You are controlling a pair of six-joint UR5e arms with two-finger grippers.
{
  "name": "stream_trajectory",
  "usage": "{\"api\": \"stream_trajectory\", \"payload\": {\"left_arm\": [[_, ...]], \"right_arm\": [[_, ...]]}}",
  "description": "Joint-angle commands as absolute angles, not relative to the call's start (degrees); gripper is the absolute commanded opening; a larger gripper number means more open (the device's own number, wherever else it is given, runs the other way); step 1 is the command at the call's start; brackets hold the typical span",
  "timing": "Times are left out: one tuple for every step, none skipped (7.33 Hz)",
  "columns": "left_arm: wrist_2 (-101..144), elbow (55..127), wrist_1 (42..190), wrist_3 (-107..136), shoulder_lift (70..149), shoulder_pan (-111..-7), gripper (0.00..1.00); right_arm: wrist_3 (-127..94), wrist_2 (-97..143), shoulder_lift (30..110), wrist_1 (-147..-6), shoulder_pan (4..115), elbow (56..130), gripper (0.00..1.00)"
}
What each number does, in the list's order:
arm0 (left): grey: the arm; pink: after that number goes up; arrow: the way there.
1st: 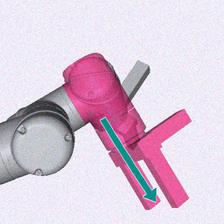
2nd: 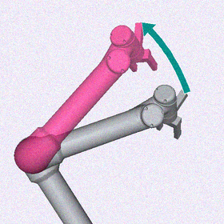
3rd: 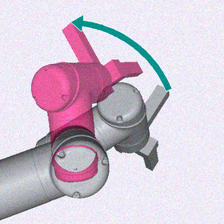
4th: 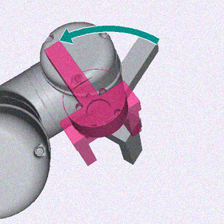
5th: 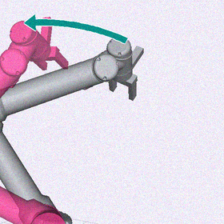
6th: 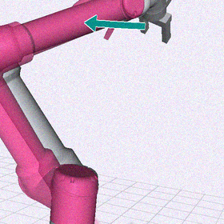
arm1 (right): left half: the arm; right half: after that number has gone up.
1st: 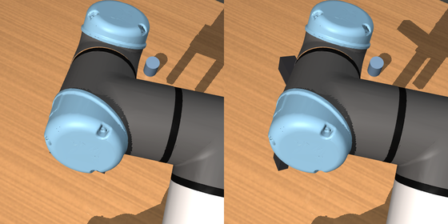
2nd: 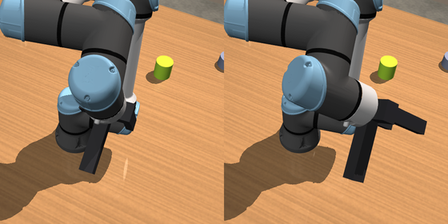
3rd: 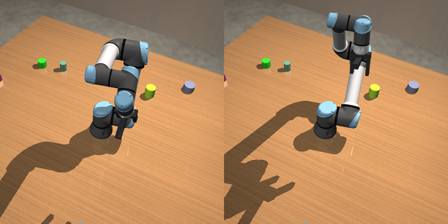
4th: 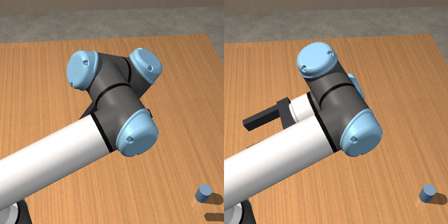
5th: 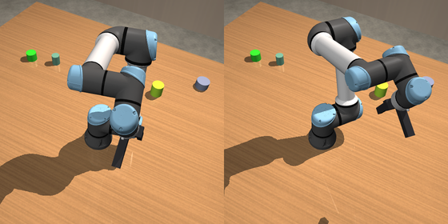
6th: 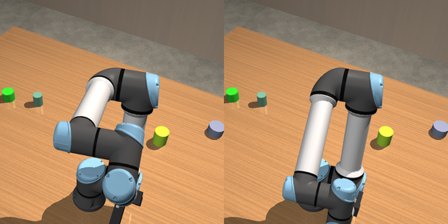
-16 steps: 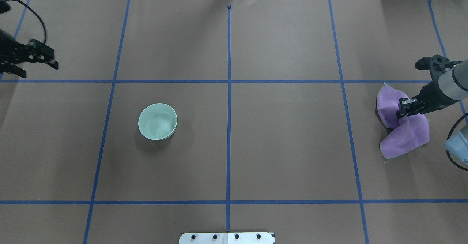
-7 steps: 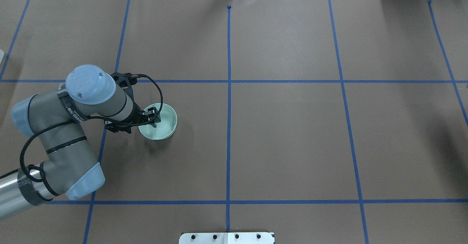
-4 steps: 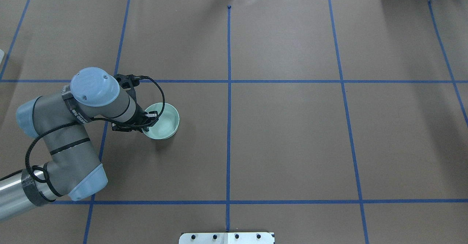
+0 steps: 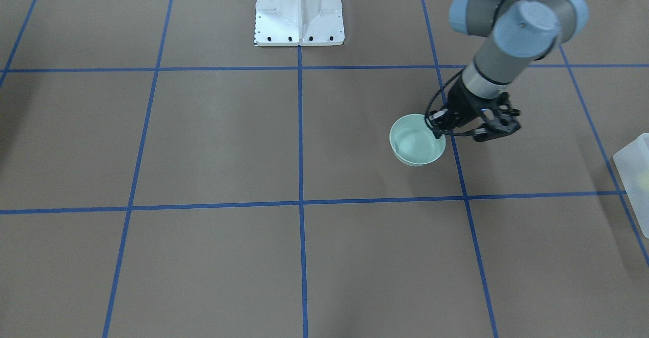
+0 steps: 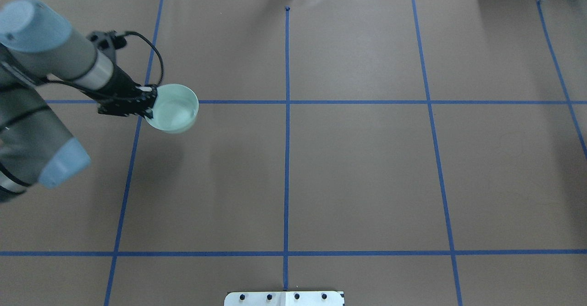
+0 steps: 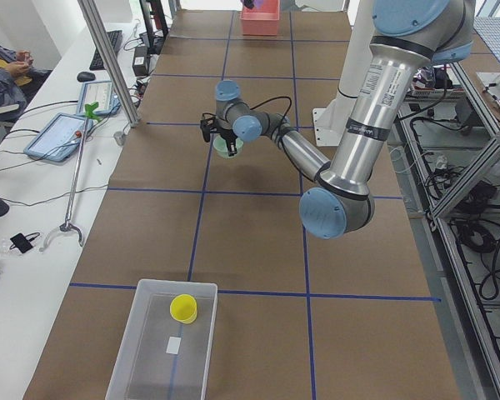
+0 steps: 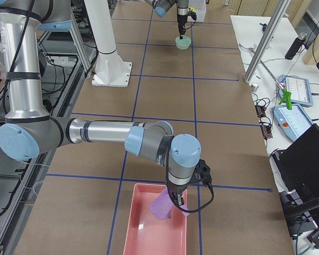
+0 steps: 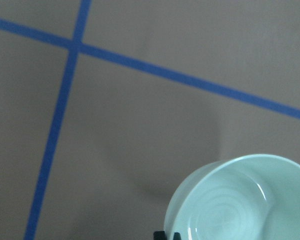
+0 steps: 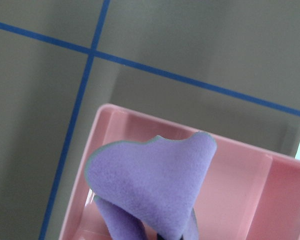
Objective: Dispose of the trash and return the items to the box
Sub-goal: 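Grasp the green bowl rim with the left gripper and lift it toward the white bin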
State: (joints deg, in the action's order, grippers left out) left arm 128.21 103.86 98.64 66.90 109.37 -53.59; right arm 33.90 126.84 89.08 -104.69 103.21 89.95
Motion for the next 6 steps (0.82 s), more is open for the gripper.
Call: {"api": "stream_trajectory", "payload": {"left_arm": [[137.6, 99.9, 98.4, 40.2, 101.7, -72.6, 0.00], [141.6, 91.7, 97.7, 25.5, 102.0, -81.8, 0.00], [143.5, 82.3, 96.4, 12.4, 104.7, -87.7, 0.00], [143.5, 73.0, 96.4, 4.1, 108.0, -91.6, 0.00], [143.3, 66.1, 96.5, -2.1, 109.7, -93.9, 0.00], [143.1, 60.4, 96.7, -6.1, 111.2, -95.2, 0.00]], "right_arm": [[33.6, 126.9, 93.1, -97.7, 103.2, 85.4, 0.00], [33.6, 127.3, 93.1, -97.4, 103.2, 85.0, 0.99], [33.4, 129.3, 92.9, -97.4, 103.2, 85.8, 1.00], [32.7, 133.3, 92.8, -97.4, 103.2, 88.0, 1.00], [24.1, 135.9, 92.7, -97.3, 100.8, 93.2, 1.00], [14.6, 135.5, 92.6, -97.3, 96.5, 99.2, 1.00]]}}
